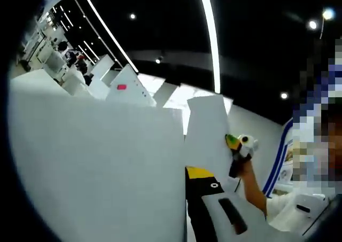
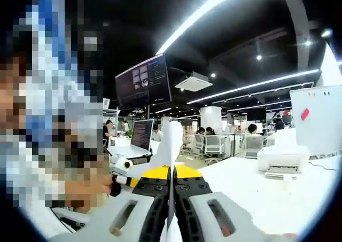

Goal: Organize the stack of printing papers by aligning and flattening the scattered papers on the table

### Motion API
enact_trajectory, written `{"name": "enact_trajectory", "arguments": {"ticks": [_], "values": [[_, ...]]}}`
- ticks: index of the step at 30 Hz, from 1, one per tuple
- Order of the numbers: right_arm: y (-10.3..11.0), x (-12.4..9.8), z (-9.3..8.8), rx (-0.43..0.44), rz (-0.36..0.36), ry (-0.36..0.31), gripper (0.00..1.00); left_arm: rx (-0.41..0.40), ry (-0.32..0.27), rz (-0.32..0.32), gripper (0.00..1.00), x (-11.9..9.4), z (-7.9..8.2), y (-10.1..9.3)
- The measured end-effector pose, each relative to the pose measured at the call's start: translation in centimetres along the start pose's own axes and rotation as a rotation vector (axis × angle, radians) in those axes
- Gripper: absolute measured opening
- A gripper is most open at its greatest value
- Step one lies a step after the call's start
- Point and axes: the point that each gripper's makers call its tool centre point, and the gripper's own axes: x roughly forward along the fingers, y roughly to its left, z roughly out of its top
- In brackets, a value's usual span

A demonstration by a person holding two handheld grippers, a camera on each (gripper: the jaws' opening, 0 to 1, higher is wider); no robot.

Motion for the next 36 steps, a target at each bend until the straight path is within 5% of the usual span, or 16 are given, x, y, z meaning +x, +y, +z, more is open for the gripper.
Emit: {"name": "enact_trajectory", "arguments": {"ticks": [20, 36], "values": [[-1.0, 0.3, -1.4, 0.016, -0.035, 0.035, 0.00, 0.002, -0.002, 0.012, 0.06, 0.3, -0.1, 0.2], [-3.3, 1.2, -2.8, 0.175, -0.070, 0.001, 0.00, -0.014, -0.068, 0.007, 0.12, 0.3, 0.7, 0.7]]}}
